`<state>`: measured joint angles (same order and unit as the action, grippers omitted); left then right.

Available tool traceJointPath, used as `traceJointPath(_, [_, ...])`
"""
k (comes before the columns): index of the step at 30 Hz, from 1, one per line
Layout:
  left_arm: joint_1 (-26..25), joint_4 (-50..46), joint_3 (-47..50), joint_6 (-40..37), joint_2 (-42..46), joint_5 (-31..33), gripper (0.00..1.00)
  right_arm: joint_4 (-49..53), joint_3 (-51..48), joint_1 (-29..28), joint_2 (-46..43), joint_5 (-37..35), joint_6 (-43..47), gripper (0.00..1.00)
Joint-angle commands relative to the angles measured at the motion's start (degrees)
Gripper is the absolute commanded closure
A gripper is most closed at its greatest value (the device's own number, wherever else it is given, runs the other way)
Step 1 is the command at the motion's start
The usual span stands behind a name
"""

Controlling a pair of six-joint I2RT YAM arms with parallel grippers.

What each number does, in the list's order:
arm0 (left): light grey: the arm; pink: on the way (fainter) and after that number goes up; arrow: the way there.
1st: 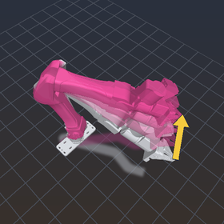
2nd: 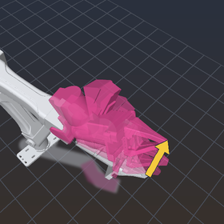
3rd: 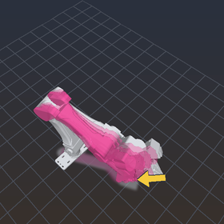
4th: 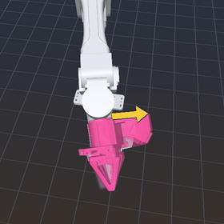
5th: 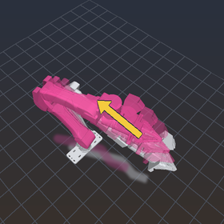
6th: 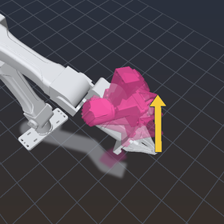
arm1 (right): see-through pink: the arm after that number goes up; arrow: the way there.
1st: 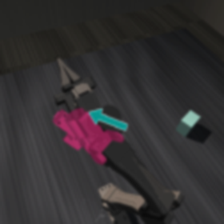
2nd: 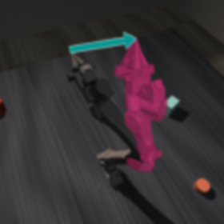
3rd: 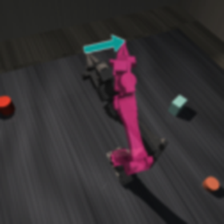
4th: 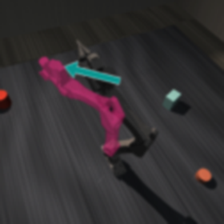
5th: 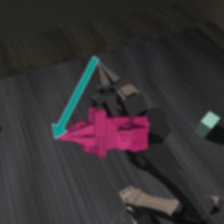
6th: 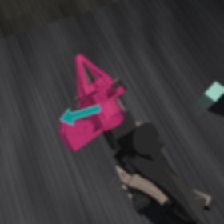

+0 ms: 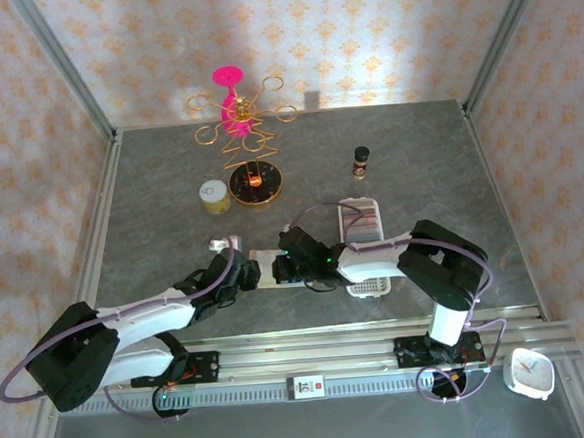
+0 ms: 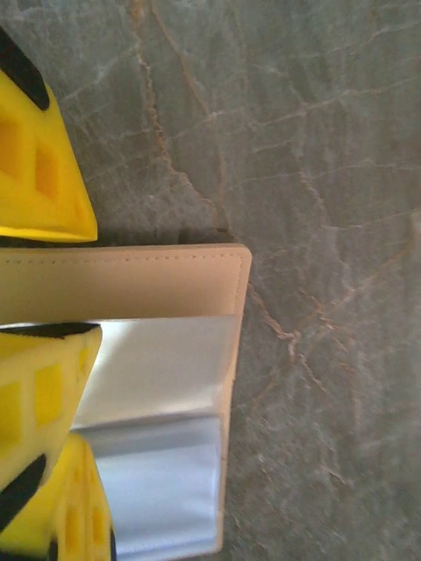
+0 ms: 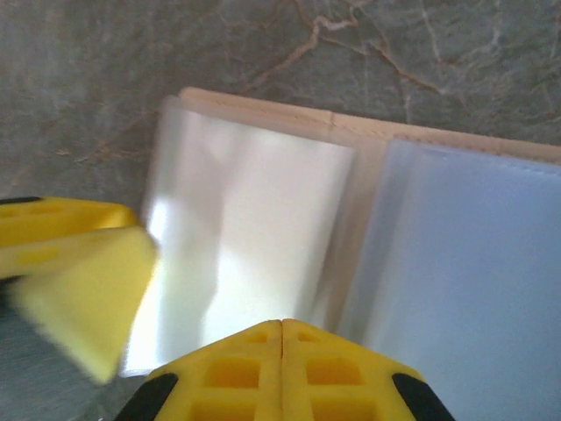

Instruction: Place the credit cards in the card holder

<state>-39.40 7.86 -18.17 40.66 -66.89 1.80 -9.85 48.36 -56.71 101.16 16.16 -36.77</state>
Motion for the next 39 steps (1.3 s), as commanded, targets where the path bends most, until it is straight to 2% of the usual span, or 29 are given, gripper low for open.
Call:
traceJointPath(1, [-0.3, -1.5, 0.2, 1.6, 2.9, 2.3, 0.61, 2.1, 2.1, -0.8, 2.2, -0.3, 0.1, 0.93])
traceJointPath(3, [-0.3, -1.8, 0.0, 1.8, 4.0, 1.9, 0.57, 3.3, 2.4, -1.0, 3.0, -1.1, 0.2, 0.91])
traceJointPath(7, [-0.3, -3.3, -1.0, 2.0, 6.1, 2.7, 0.58, 4.0, 2.0, -1.2, 3.5, -2.0, -0.1, 0.85])
traceJointPath(11, [-0.3, -3.7, -1.7, 2.4, 7.9, 3.2, 0.66, 4.9, 1.7, -1.3, 3.4, -2.8, -0.3, 0.80])
traceJointPath(14, [-0.3, -4.3, -3.4, 2.6, 8.5, 2.6, 0.78, 5.7, 2.1, -1.3, 3.0, -3.5, -0.3, 0.78])
traceJointPath(17, [-0.3, -2.9, -4.2, 3.0, 8.7, 1.2, 0.80, 6.3, 2.3, -1.4, 2.7, -4.1, -0.1, 0.78])
traceJointPath(20, [-0.2, 0.8, -4.3, 3.2, 6.4, -2.0, 0.80, 6.1, 2.6, -1.4, 2.7, -4.0, 0.0, 0.78])
traceJointPath(27, [0.1, 6.3, -6.8, 3.1, -4.4, -6.6, 0.86, 5.0, 2.4, -1.5, 1.8, -3.4, 0.1, 0.81])
traceJointPath(35, [3.6, 7.6, -5.0, 3.0, -9.8, -5.2, 0.92, 3.7, 0.9, -1.5, -2.1, -3.6, 0.2, 0.82])
traceJointPath(39, [4.0, 10.5, -3.1, 3.2, -11.4, -7.2, 0.92, 4.4, 1.3, -1.6, -2.4, -3.9, 0.3, 0.82])
